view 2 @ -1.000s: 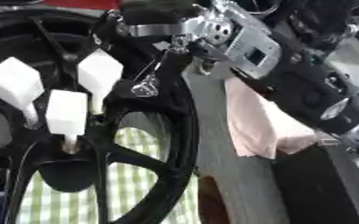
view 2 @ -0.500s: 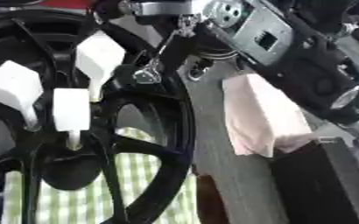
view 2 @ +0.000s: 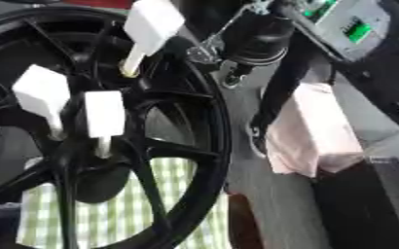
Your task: Pull the pin out of the wheel hub.
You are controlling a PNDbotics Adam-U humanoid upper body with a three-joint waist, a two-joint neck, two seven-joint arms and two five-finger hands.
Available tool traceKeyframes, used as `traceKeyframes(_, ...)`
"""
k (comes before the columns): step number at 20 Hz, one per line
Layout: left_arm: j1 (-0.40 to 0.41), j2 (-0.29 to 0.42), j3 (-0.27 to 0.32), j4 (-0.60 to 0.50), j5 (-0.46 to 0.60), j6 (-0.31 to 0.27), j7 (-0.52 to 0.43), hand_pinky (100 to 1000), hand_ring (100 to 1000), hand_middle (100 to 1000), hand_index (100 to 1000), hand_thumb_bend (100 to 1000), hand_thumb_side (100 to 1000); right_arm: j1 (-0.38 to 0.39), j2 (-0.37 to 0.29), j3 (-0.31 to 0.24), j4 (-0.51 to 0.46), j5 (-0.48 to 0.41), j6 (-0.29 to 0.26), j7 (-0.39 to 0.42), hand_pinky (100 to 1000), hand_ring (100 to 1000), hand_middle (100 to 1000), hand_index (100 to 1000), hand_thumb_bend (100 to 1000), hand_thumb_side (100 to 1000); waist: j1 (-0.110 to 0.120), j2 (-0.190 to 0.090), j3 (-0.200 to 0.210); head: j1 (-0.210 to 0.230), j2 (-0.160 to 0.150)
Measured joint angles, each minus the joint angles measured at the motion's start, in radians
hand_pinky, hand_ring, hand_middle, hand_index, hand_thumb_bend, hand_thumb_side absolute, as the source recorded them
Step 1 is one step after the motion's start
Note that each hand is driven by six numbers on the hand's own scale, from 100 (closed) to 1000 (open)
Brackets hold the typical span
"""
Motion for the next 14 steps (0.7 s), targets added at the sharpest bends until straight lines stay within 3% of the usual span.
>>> traceKeyframes(4, 0.019, 0.0, 0.015, 0.0, -0.003, -0.003, 0.014, 782, 588, 578, 705, 246, 761, 0.148, 0.0, -0.103, 0.029, -0.018, -0.003, -0.094, 813, 788, 128, 257, 100, 100, 0.028, -0.014, -0.044, 0.049, 0.007)
traceKeyframes(7, 0.032, -0.001, 0.027, 0.0, -0.005, -0.002, 0.028, 782, 588, 578, 705, 248, 755, 0.288, 0.023, -0.191, 0.026, 0.033, 0.011, -0.189, 809, 773, 145, 271, 100, 100, 0.046, -0.02, -0.074, 0.077, 0.008)
traceKeyframes(10, 0.033, -0.001, 0.032, 0.0, -0.006, -0.004, 0.036, 782, 588, 578, 706, 248, 754, 0.442, 0.111, -0.266, -0.007, 0.136, 0.03, -0.305, 809, 780, 141, 271, 100, 100, 0.069, -0.02, -0.092, 0.09, 0.009)
traceKeyframes(14, 0.034, -0.002, 0.035, 0.0, -0.006, -0.006, 0.039, 783, 588, 578, 706, 249, 753, 0.583, 0.254, -0.337, -0.021, 0.23, 0.007, -0.429, 811, 786, 156, 288, 100, 100, 0.079, -0.02, -0.102, 0.083, 0.009)
